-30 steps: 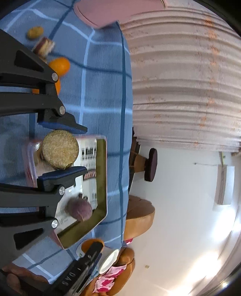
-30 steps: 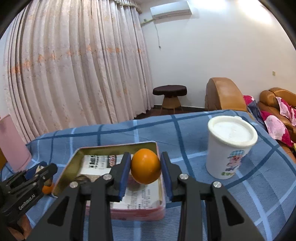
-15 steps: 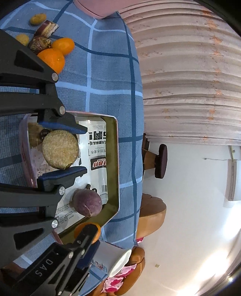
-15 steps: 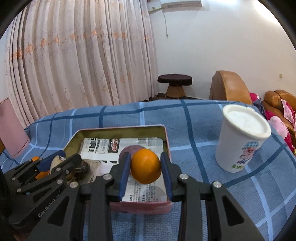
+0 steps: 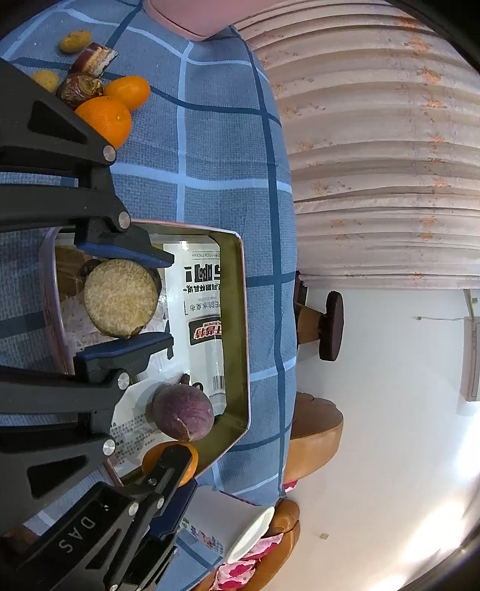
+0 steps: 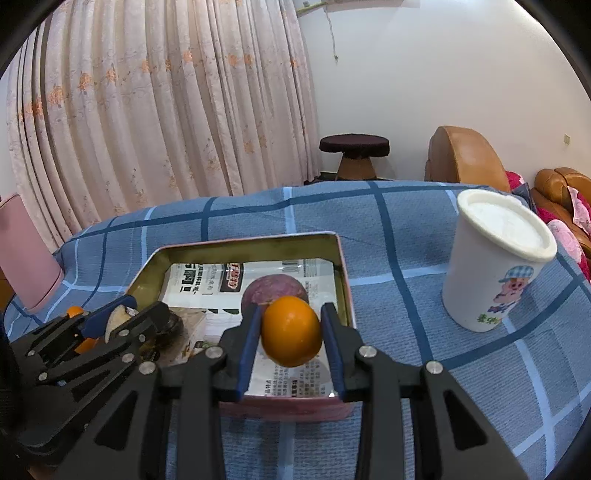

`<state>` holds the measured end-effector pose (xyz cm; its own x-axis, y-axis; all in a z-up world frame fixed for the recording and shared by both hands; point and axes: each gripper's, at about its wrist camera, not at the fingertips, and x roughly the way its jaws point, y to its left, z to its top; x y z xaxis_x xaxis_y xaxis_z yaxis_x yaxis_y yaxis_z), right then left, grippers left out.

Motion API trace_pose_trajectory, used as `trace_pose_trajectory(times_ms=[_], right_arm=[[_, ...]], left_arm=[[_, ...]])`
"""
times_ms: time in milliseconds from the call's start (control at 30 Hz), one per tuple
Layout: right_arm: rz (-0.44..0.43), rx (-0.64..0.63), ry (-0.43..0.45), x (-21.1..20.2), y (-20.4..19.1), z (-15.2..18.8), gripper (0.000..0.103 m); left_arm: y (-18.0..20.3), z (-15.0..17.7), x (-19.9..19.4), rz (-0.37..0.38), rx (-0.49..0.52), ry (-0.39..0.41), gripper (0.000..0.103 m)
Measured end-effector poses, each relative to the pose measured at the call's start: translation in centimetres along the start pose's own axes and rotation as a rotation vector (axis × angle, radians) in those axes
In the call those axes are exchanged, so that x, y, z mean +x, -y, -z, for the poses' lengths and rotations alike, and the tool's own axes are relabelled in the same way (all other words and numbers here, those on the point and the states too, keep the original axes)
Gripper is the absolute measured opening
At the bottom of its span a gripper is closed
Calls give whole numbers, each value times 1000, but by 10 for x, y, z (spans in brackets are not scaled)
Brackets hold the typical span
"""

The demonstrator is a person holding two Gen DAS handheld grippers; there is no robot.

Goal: Organize fruits
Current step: 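Carry the orange and beige slice into the pink tin and release both, then move both open tools back to the remaining fruits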

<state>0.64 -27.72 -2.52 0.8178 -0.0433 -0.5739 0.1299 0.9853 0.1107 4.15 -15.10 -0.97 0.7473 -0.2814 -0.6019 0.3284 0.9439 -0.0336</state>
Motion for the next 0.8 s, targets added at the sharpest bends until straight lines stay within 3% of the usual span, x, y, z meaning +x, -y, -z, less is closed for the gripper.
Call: trace_pose_trajectory(times_ms=[67, 133, 200, 233, 667, 800], right_arm=[[-15, 17, 7, -2, 1, 0, 38], [-27, 32, 36, -7, 2, -2, 50], [-23, 44, 79, -15, 4, -3, 62], [-24, 50, 95, -18, 5, -4, 63], [9, 96, 156, -23, 15, -4, 67], [31, 99, 199, -27, 15, -1, 75]], left_arm=[[1, 0, 0, -6, 1, -1, 40], [3, 0, -2, -5, 7, 12, 50], [5, 2, -7, -19, 17, 38, 70], [5, 2, -9, -25, 20, 49, 72], [-10, 5, -23, -76, 18, 92, 72], [-15, 7, -29, -105, 24, 112, 72]])
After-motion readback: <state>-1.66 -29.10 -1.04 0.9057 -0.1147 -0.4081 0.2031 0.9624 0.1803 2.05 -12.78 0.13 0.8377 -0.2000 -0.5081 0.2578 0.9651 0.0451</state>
